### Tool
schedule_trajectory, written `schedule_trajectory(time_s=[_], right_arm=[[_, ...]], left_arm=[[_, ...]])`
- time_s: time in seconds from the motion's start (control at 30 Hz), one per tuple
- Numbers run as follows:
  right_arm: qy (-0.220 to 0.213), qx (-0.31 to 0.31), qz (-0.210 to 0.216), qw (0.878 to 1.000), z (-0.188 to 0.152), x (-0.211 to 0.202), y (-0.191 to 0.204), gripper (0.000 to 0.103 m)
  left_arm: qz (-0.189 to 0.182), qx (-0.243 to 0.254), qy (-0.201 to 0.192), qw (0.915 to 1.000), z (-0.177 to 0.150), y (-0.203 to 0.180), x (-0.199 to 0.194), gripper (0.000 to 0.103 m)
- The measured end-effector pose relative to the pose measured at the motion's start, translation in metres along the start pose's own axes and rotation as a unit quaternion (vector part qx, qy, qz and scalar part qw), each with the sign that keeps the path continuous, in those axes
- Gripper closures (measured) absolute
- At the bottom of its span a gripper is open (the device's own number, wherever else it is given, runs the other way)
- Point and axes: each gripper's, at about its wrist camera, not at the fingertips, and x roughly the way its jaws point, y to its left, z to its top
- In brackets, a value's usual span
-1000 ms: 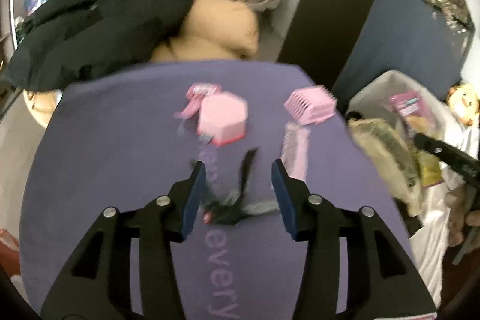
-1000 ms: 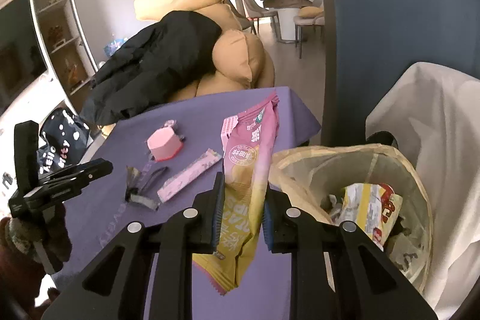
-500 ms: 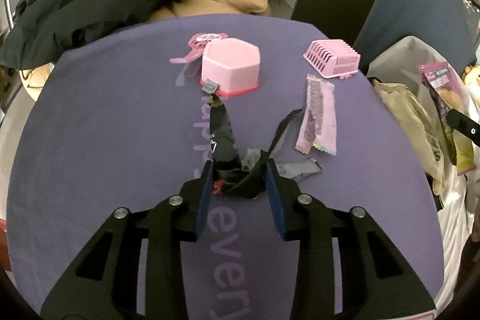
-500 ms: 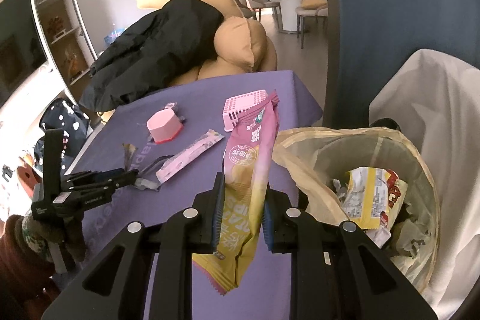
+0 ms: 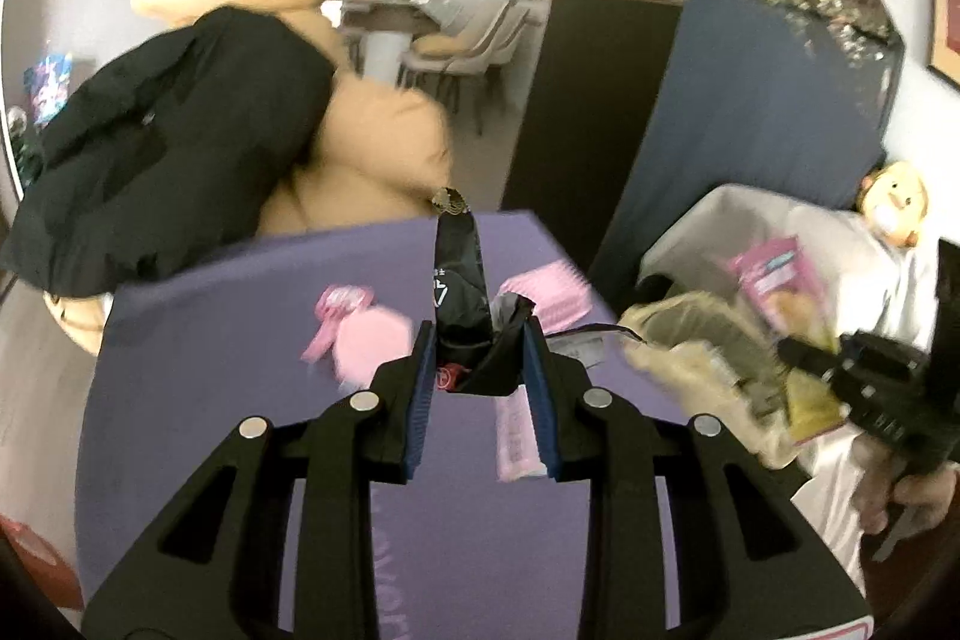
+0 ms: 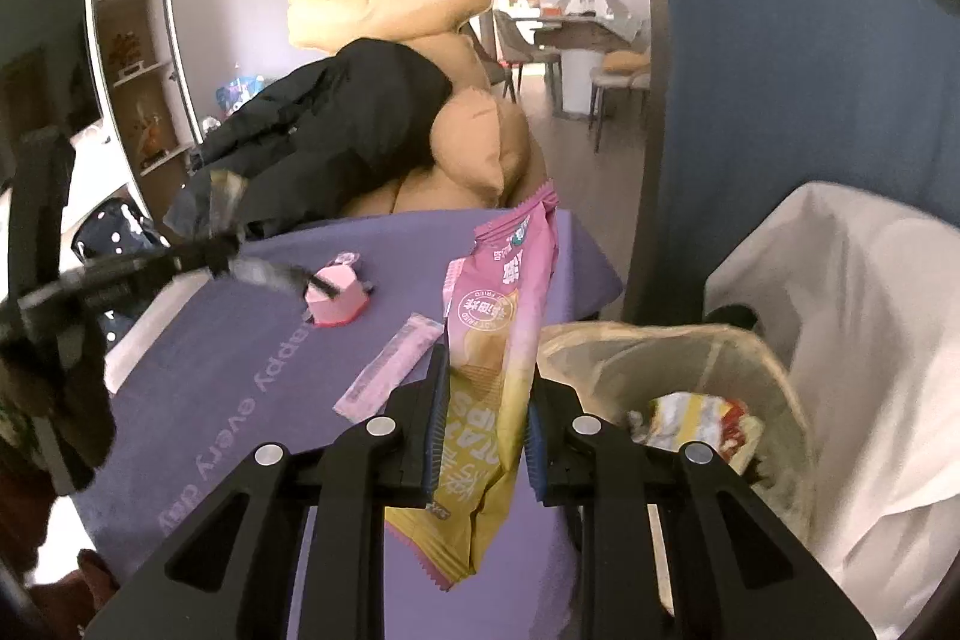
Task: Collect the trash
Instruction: 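Lift the black strip wrapper with the left gripper while the right carries the chips bag to the trash bag, then open both grippers over the trash bag to drop the wrapper and chips bag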
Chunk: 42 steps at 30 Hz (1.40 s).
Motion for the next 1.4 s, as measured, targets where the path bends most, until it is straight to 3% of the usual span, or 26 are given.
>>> schedule_trajectory(time_s=[0.23,0.5,0.63,0.73,0.9,1.0,1.03,1.07,1.17,1.3,1.4], right_arm=[[-0.03,0.025,-0.027,0.999,0.003,-0.035,-0.037,0.081],[-0.044,0.058,-0.077,0.994,-0.009,-0.064,-0.094,0.081],[-0.041,0.084,-0.093,0.991,-0.018,-0.069,-0.12,0.081],[-0.036,0.097,-0.109,0.989,-0.025,-0.07,-0.138,0.081],[-0.027,0.113,-0.123,0.986,-0.03,-0.067,-0.156,0.081],[-0.02,0.116,-0.124,0.985,-0.032,-0.061,-0.158,0.081],[-0.018,0.114,-0.125,0.985,-0.033,-0.059,-0.158,0.081],[-0.017,0.113,-0.125,0.986,-0.033,-0.057,-0.158,0.081],[-0.013,0.113,-0.119,0.986,-0.036,-0.049,-0.156,0.081],[-0.002,0.105,-0.105,0.989,-0.038,-0.026,-0.152,0.081],[0.01,0.076,-0.108,0.991,-0.037,-0.007,-0.145,0.081]], left_arm=[[-0.053,0.021,-0.023,0.9981,0.024,-0.046,0.006,0.076],[-0.102,0.06,-0.016,0.9929,0.023,-0.104,0.04,0.076],[-0.134,0.067,0.016,0.9886,0.017,-0.132,0.076,0.076],[-0.169,0.06,0.061,0.9819,0.012,-0.156,0.111,0.076],[-0.195,0.07,0.107,0.9725,0.004,-0.196,0.153,0.074],[-0.218,0.067,0.137,0.9641,0.0,-0.208,0.174,0.066],[-0.222,0.059,0.15,0.9616,-0.001,-0.209,0.181,0.057],[-0.223,0.052,0.151,0.9617,-0.002,-0.208,0.182,0.052],[-0.21,0.05,0.137,0.9669,-0.003,-0.196,0.171,0.05],[-0.154,0.077,0.102,0.9797,-0.005,-0.172,0.141,0.049],[-0.131,0.063,0.085,0.9857,-0.009,-0.141,0.118,0.047]])
